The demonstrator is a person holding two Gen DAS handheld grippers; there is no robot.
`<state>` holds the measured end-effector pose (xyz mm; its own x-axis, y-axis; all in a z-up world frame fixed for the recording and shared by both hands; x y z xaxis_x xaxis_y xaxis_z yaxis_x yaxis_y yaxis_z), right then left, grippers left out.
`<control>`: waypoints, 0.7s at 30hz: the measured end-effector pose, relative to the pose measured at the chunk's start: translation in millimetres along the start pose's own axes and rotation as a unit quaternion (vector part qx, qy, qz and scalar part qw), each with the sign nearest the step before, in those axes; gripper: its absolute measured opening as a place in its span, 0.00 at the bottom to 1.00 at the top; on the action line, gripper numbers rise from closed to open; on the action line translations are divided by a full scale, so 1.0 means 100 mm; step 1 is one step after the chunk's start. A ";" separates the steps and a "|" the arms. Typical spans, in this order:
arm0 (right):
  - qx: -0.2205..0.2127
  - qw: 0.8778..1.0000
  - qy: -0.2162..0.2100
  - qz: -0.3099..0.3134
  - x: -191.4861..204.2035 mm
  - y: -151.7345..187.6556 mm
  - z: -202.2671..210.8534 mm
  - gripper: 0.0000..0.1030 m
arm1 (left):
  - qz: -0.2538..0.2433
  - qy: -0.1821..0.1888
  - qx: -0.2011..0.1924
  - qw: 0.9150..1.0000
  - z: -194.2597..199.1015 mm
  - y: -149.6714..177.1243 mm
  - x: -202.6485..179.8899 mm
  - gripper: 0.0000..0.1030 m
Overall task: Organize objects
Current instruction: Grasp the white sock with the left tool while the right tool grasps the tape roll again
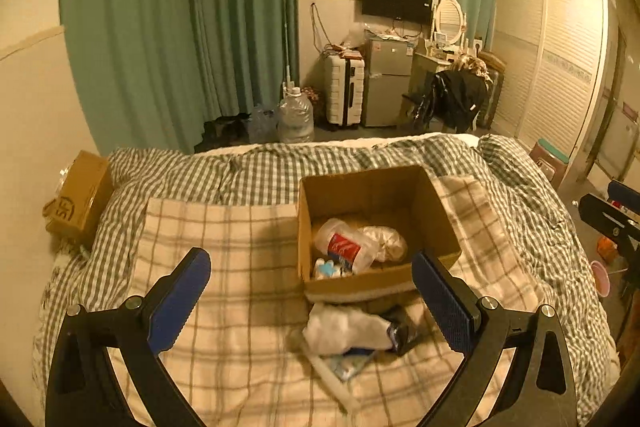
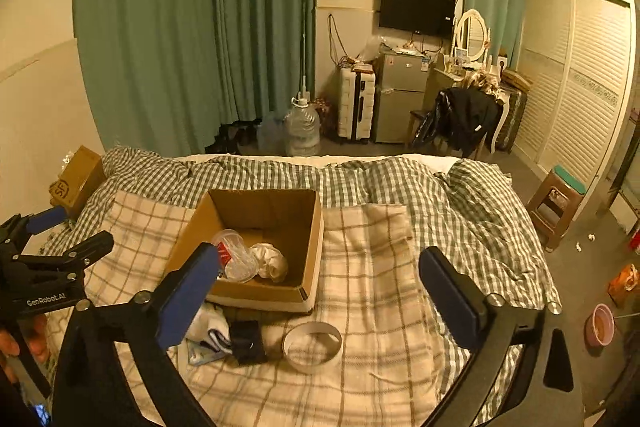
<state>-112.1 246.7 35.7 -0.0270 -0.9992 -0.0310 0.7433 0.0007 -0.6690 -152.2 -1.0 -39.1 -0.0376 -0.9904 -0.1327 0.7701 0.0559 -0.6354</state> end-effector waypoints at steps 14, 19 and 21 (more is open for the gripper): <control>0.128 0.992 0.016 -0.005 0.01 0.91 -1.12 0.99 | 0.025 -0.011 0.106 0.994 -1.11 0.90 0.08 1.00; 0.196 0.980 0.011 -0.019 -0.04 1.22 -1.68 0.99 | 0.019 -0.019 0.156 0.987 -1.54 1.09 0.06 1.00; 0.214 0.977 0.006 -0.023 -0.05 1.30 -1.84 0.99 | 0.015 -0.019 0.166 0.986 -1.66 1.13 0.05 1.00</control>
Point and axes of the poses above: each gripper's, at about its wrist camera, not at the fingertips, and z roughly against the way its jaws point, x to its left, y to its underside, the point moved 8 cm from there along -z, roughly the way its jaws point, and after that the axes turned 12 degrees about x, right-handed, at the moved point
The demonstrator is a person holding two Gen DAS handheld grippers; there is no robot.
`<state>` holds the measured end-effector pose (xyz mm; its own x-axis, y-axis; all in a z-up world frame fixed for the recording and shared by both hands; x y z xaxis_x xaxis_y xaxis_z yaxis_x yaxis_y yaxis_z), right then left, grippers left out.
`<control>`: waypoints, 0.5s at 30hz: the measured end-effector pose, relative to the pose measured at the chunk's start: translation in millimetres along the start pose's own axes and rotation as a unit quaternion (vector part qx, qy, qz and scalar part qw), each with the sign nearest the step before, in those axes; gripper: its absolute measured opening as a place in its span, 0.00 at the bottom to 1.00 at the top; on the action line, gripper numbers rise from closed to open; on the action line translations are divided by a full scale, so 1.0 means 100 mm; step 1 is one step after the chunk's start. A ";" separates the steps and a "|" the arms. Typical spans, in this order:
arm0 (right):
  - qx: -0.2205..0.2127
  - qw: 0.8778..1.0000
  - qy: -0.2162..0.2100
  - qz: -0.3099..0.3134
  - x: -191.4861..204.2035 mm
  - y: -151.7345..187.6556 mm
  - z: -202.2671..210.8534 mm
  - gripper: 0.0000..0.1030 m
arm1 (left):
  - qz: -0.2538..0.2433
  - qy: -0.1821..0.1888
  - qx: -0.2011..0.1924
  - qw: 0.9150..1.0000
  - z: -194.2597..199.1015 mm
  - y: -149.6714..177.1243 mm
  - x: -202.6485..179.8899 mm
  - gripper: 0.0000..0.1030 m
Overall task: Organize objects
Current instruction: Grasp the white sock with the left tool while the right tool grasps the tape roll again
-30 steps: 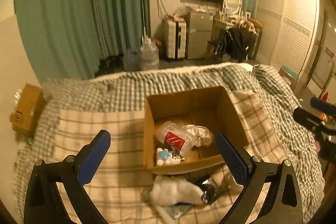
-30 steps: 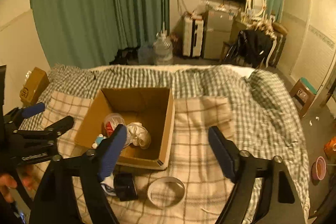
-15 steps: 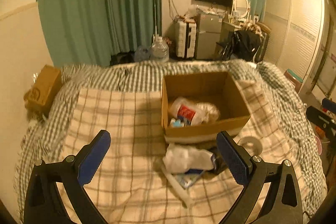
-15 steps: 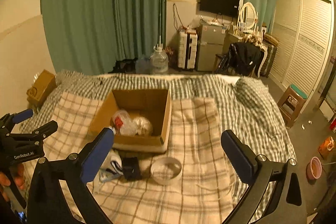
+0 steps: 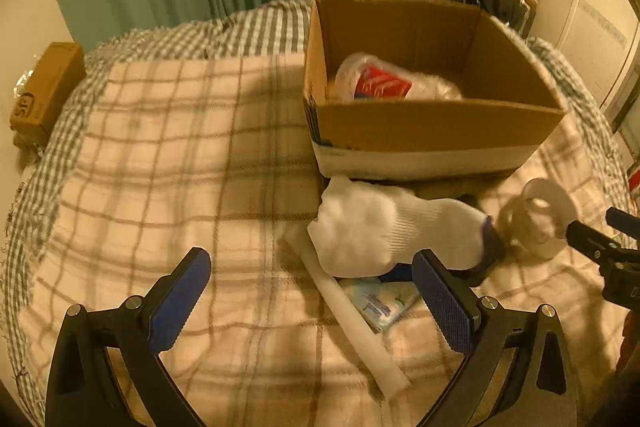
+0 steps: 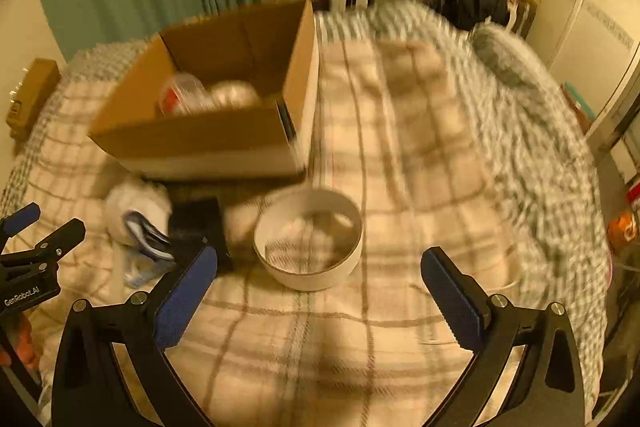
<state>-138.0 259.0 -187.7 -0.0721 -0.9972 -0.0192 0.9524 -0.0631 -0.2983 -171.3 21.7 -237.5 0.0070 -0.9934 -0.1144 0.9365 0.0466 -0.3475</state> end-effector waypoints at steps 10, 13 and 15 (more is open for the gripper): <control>0.052 0.999 0.005 0.007 0.06 -0.03 -0.62 0.99 | -0.044 0.007 0.022 0.999 -0.43 -0.10 -0.20 1.00; 0.049 0.999 0.007 0.004 0.04 -0.05 -0.68 0.99 | -0.058 0.026 0.015 0.998 -0.48 -0.16 -0.28 1.00; 0.048 0.999 0.003 0.000 0.04 -0.05 -0.71 0.98 | -0.065 0.040 0.021 0.997 -0.53 -0.17 -0.33 1.00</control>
Point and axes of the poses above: each gripper's, at about its wrist camera, not at the fingertips, and z roughly against the way its jaws point, x to its left, y to its underside, the point moved 8 cm from there along -z, roughly the way its jaws point, and after that the axes turned 12 degrees about x, right-handed, at the moved point
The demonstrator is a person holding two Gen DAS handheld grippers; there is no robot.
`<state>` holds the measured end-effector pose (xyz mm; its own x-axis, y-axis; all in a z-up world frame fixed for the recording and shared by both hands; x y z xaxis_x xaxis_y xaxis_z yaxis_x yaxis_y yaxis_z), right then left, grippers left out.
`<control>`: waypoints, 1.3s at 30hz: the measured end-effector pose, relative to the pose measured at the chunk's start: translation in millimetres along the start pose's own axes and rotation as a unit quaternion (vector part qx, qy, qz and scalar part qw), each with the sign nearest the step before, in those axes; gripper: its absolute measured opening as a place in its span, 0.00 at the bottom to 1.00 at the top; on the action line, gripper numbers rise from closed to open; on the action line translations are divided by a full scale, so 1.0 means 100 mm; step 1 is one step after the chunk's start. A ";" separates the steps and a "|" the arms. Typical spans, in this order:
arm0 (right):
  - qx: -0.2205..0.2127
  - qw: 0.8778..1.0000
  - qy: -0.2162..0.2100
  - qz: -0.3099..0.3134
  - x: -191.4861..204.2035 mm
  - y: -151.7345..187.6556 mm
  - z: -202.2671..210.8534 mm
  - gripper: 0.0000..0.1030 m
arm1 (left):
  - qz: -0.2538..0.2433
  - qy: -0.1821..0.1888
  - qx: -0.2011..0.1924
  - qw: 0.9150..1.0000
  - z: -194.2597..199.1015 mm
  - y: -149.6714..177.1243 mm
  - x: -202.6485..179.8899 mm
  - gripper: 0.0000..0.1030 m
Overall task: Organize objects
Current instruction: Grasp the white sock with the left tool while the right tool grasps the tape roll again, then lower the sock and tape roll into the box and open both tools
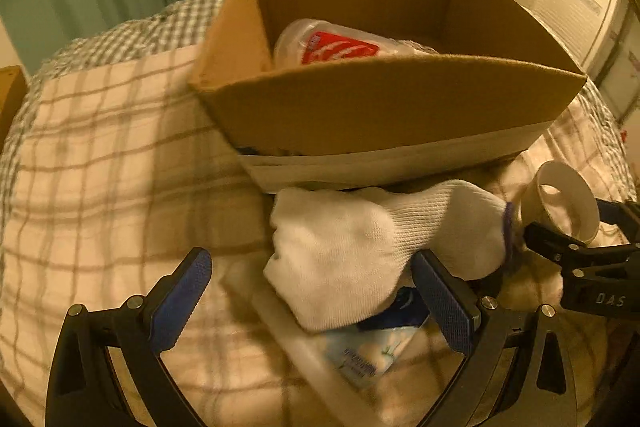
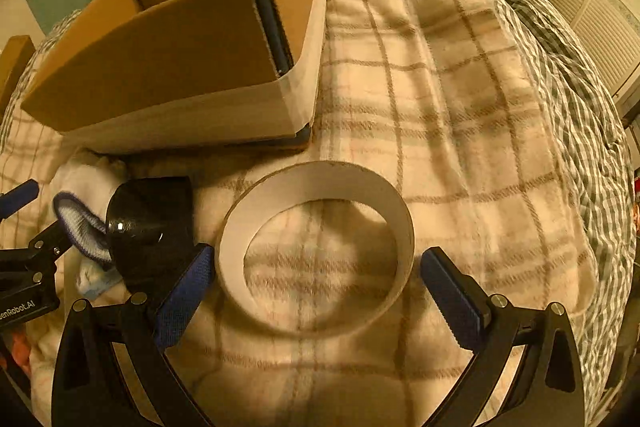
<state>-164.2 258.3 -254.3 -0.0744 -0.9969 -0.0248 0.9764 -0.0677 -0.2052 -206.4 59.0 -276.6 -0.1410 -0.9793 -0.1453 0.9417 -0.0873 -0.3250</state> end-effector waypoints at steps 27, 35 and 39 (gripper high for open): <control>-0.130 0.991 -0.010 0.021 0.20 0.22 1.34 0.81 | -0.014 0.032 -0.071 0.997 1.10 0.22 -0.12 0.41; -0.200 0.978 -0.009 0.051 0.40 0.19 2.21 0.81 | -0.011 0.022 -0.142 0.990 2.00 -0.13 -0.07 0.41; -0.234 0.970 -0.012 0.067 0.54 0.04 2.65 0.81 | -0.001 0.028 -0.159 0.987 2.27 -0.41 0.01 0.41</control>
Point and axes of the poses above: each gripper's, at about its wrist camera, not at the fingertips, and z roughly against the way its jaws point, x to its left, y to its underside, the point moved 8 cm from there along -z, roughly the way its jaws point, and after that the axes turned 12 degrees about x, right-handed, at the moved point
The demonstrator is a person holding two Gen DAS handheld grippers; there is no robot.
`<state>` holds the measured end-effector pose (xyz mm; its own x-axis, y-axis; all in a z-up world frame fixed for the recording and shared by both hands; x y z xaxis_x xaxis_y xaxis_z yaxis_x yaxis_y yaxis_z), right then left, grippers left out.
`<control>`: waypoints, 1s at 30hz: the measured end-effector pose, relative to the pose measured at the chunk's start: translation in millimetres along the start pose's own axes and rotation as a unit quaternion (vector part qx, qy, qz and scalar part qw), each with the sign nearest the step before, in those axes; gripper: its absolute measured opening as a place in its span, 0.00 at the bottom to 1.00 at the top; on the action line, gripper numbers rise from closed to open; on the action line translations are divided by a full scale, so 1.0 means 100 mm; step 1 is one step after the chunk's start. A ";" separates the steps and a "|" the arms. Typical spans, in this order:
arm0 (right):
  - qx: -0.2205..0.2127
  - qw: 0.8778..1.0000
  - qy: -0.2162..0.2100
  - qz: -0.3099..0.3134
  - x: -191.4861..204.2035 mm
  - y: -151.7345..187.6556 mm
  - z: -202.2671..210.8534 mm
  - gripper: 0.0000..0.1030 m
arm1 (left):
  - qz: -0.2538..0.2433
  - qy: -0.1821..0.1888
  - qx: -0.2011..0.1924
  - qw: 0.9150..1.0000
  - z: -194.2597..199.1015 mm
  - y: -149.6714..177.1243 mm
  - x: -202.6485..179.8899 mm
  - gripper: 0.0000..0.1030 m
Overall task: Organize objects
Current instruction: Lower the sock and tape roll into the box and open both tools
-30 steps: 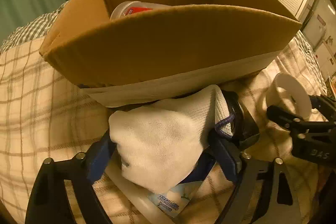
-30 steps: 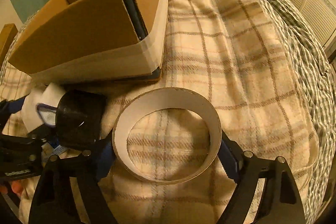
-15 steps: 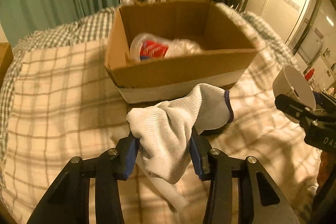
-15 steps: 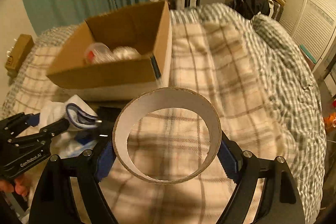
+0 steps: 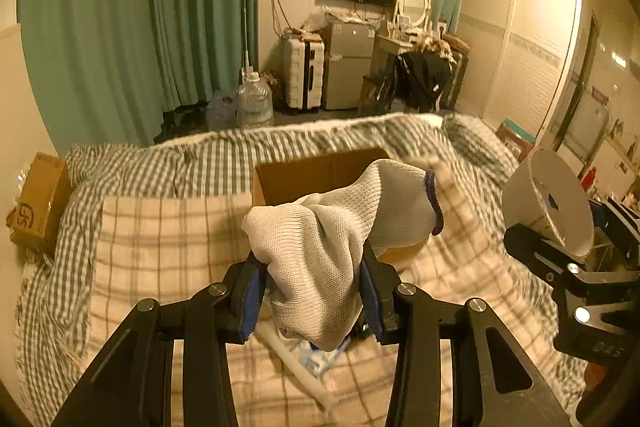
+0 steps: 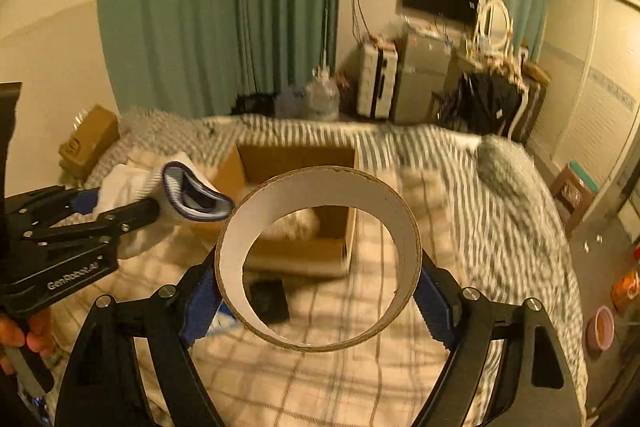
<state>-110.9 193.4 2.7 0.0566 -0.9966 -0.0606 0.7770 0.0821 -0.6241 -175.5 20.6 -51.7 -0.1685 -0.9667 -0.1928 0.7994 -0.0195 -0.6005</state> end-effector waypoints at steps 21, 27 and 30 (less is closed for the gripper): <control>0.070 0.997 -0.041 0.000 -0.03 -1.08 -1.66 0.80 | -0.010 -0.014 0.059 0.998 -1.68 -0.60 0.26 0.41; 0.072 0.996 -0.053 -0.018 -0.10 -0.95 -1.99 0.84 | 0.008 -0.008 0.063 0.998 -1.89 -0.49 0.29 0.64; 0.053 0.997 -0.039 -0.026 -0.19 -1.00 -1.89 0.93 | 0.020 -0.017 0.054 0.998 -1.78 -0.48 0.32 0.84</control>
<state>-308.0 205.9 -81.2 0.0608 -0.9976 0.0330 0.8419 0.0335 -0.5386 -322.1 35.7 -166.8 -0.1177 -0.9752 -0.1874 0.8629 -0.0071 -0.5054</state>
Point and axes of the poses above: each gripper's, at about its wrist camera, not at the fingertips, and z roughly against the way its jaws point, x to its left, y to its underside, the point moved 8 cm from there along -z, roughly the way its jaws point, and after that the axes turned 12 degrees about x, right-handed, at the moved point
